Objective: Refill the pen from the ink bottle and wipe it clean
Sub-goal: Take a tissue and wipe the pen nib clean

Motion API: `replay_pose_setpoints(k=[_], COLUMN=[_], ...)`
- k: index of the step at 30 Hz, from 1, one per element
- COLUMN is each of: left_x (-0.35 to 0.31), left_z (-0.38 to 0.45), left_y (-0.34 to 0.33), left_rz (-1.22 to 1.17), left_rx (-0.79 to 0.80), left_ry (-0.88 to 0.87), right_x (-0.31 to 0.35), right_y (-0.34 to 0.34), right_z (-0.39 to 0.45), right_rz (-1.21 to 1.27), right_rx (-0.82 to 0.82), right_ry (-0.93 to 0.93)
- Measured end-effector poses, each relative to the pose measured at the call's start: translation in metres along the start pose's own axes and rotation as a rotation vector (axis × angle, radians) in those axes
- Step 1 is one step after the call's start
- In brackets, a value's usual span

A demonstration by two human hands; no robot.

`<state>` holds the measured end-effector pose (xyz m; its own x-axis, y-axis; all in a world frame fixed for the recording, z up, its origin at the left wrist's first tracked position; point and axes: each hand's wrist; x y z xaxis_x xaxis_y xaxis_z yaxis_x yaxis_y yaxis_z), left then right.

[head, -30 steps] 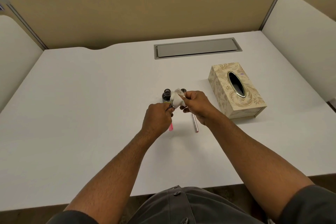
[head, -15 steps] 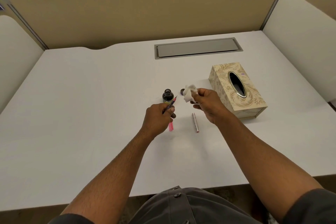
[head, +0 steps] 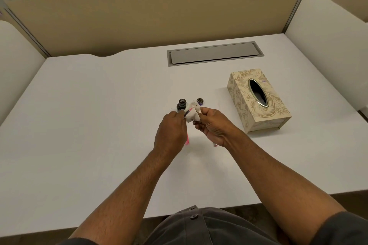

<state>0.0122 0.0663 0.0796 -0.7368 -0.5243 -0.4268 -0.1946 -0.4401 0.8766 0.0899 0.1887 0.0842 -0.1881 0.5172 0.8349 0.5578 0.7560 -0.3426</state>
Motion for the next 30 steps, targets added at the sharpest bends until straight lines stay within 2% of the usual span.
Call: replay_pose_setpoints(k=[2, 7, 16, 19, 21, 25, 28, 30], left_x=[-0.002, -0.004, 0.002, 0.003, 0.004, -0.001, -0.002, -0.001], left_z=[0.000, 0.003, -0.005, -0.005, -0.005, 0.005, 0.012, 0.012], left_y=[0.003, 0.009, 0.003, 0.002, 0.000, 0.007, 0.015, 0.017], left_rz=[-0.062, -0.027, 0.281, 0.293, 0.210, -0.162, -0.273, -0.349], left_rx=[0.034, 0.149, -0.169, -0.195, -0.181, -0.022, 0.237, 0.348], left_ry=[-0.003, 0.029, -0.161, -0.179, -0.133, 0.121, 0.185, 0.220], right_x=[0.000, -0.004, -0.005, -0.005, -0.006, -0.004, -0.001, -0.001], right_y=[0.000, 0.001, -0.007, -0.010, -0.010, -0.006, -0.002, 0.000], right_z=[0.001, 0.007, 0.013, 0.015, 0.016, 0.017, 0.016, 0.017], right_rz=[-0.009, -0.088, -0.064, -0.033, -0.015, -0.019, -0.064, -0.109], right_rx=[-0.014, -0.145, -0.302, -0.305, -0.310, -0.259, -0.227, -0.223], right_ry=[0.012, 0.057, -0.018, -0.058, -0.064, -0.046, -0.022, -0.014])
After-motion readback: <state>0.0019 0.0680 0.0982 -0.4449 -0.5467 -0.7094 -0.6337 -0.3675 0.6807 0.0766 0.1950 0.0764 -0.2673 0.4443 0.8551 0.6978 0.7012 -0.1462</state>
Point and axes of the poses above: each hand's wrist, its own z-axis towards the middle knuckle, its own y-axis out of the back of the hand, x = y × z, and after that the axes turned 3 degrees about -y, right-handed
